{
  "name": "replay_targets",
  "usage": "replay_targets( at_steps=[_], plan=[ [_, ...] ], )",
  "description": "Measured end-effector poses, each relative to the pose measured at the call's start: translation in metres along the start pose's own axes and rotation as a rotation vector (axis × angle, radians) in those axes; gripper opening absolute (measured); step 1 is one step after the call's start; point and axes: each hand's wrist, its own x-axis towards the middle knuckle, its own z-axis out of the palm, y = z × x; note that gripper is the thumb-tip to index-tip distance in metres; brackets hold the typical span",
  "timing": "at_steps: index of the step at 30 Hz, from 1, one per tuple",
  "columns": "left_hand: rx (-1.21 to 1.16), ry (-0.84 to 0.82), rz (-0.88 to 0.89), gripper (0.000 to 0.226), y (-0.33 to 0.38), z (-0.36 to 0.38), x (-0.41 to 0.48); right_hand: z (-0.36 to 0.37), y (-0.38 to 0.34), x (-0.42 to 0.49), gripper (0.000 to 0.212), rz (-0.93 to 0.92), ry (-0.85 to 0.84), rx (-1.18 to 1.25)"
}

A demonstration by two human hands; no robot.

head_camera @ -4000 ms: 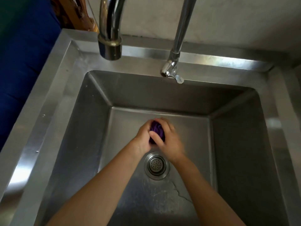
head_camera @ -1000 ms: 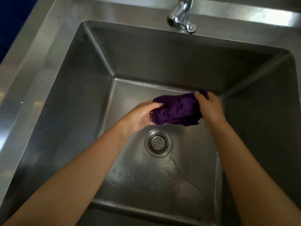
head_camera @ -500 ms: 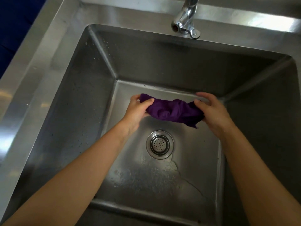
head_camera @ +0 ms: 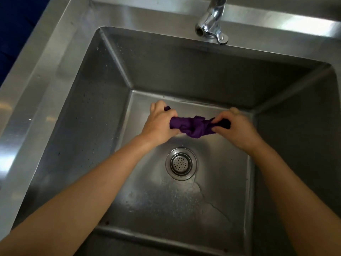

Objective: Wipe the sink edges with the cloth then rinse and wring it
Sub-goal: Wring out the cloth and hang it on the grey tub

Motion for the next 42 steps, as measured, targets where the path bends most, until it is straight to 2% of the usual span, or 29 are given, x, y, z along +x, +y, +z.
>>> replay_targets(
  at_steps=[2,4,6,9,12,17,22,24,26,29,30,32,34,35,36,38,40,42],
  plan=[
    [-0.073,0.036,-0.014,0.029,0.001,-0.001,0.001,0.003,-0.001,-0.002,0.017,0.038,0.118,0.109],
    [-0.202,0.016,-0.058,0.028,0.0,-0.003,0.004,0.005,-0.002,-0.004,0.014,0.095,0.152,0.273],
    [-0.415,-0.023,-0.15,0.027,-0.004,-0.005,0.005,0.007,-0.003,-0.008,0.004,0.175,0.127,0.485],
    [-0.721,-0.067,-0.24,0.032,-0.007,-0.009,-0.001,0.011,-0.003,-0.012,0.015,0.275,0.079,0.648],
    [-0.928,-0.148,-0.275,0.03,-0.008,-0.008,-0.004,0.013,-0.002,-0.013,0.014,0.367,0.083,0.759],
    [-1.051,-0.2,-0.25,0.03,-0.011,-0.011,-0.004,0.009,0.006,-0.014,0.007,0.425,0.148,0.801],
    [-1.122,-0.162,-0.258,0.03,-0.016,-0.012,-0.003,0.001,0.007,-0.018,0.01,0.414,0.06,0.939],
    [-1.229,-0.141,-0.284,0.025,-0.016,-0.012,-0.003,0.003,0.007,-0.019,0.01,0.435,0.0,0.909],
    [-1.33,-0.145,-0.307,0.024,-0.016,-0.012,-0.003,0.011,0.006,-0.02,0.01,0.443,-0.002,0.741],
    [-1.416,-0.183,-0.318,0.022,-0.014,-0.012,-0.003,0.015,-0.005,-0.024,0.017,0.303,0.141,0.482],
    [-1.415,-0.197,-0.315,0.023,-0.013,-0.012,-0.003,0.015,-0.011,-0.024,0.024,0.221,0.166,0.479],
    [-1.411,-0.225,-0.299,0.027,-0.006,-0.013,-0.005,0.018,-0.023,-0.02,0.037,0.073,0.071,0.6],
    [-1.476,-0.248,-0.292,0.036,0.002,-0.013,-0.008,0.029,-0.032,-0.016,0.047,0.042,-0.096,0.732],
    [-1.538,-0.265,-0.285,0.043,0.005,-0.014,-0.008,0.036,-0.031,-0.014,0.048,0.071,-0.126,0.807],
    [-1.599,-0.292,-0.275,0.047,0.006,-0.015,-0.007,0.041,-0.032,-0.013,0.046,0.106,-0.105,0.865],
    [-1.647,-0.336,-0.288,0.043,0.005,-0.018,-0.006,0.05,-0.034,-0.011,0.041,0.142,0.074,0.854],
    [-1.514,-0.358,-0.373,0.039,0.008,-0.015,-0.006,0.055,-0.037,-0.01,0.043,0.139,0.273,0.626],
    [-1.442,-0.375,-0.48,0.051,0.022,0.002,-0.01,0.061,-0.047,-0.012,0.048,0.167,0.393,0.508]
  ],
)
